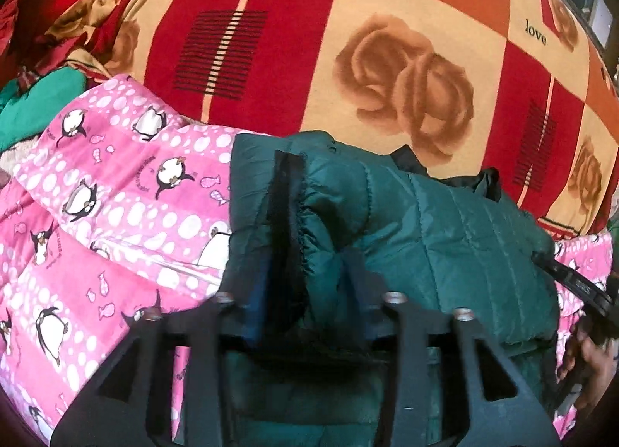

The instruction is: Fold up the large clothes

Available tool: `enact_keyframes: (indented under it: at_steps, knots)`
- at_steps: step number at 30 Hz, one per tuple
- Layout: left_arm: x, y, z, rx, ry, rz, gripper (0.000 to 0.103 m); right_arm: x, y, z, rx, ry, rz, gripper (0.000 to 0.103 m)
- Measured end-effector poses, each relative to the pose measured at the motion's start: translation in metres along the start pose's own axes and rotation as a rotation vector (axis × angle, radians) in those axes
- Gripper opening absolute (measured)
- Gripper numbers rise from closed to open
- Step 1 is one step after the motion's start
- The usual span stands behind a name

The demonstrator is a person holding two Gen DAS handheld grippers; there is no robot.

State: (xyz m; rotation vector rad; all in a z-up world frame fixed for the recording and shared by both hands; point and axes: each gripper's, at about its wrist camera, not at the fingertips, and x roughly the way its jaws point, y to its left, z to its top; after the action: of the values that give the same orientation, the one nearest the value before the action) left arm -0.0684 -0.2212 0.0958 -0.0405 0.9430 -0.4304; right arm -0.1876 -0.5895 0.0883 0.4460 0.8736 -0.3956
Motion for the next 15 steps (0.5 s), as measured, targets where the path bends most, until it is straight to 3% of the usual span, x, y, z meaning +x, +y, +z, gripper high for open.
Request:
enact_keyframes:
  at_steps: [2, 4, 7, 11, 15]
  knots:
    - [-0.012, -0.001, 0.000, 0.003, -0.031, -0.006, 0.059, -0.020, 0.000, -0.006, 0.015, -0.026, 0.034, 0.065]
    - [-0.023, -0.004, -0.001, 0.019, -0.062, -0.006, 0.064, -0.039, 0.003, -0.015, 0.006, -0.041, 0.062, 0.065]
    - [-0.036, -0.016, -0.004, 0.065, -0.106, -0.006, 0.065, -0.057, 0.012, -0.033, -0.043, -0.039, 0.091, 0.065]
    - [-0.028, -0.028, -0.010, 0.110, -0.099, 0.018, 0.066, -0.063, 0.027, -0.055, -0.095, -0.027, 0.107, 0.065]
    - [-0.011, -0.032, -0.017, 0.122, -0.078, 0.057, 0.066, -0.042, 0.040, -0.065, -0.146, -0.009, 0.049, 0.065]
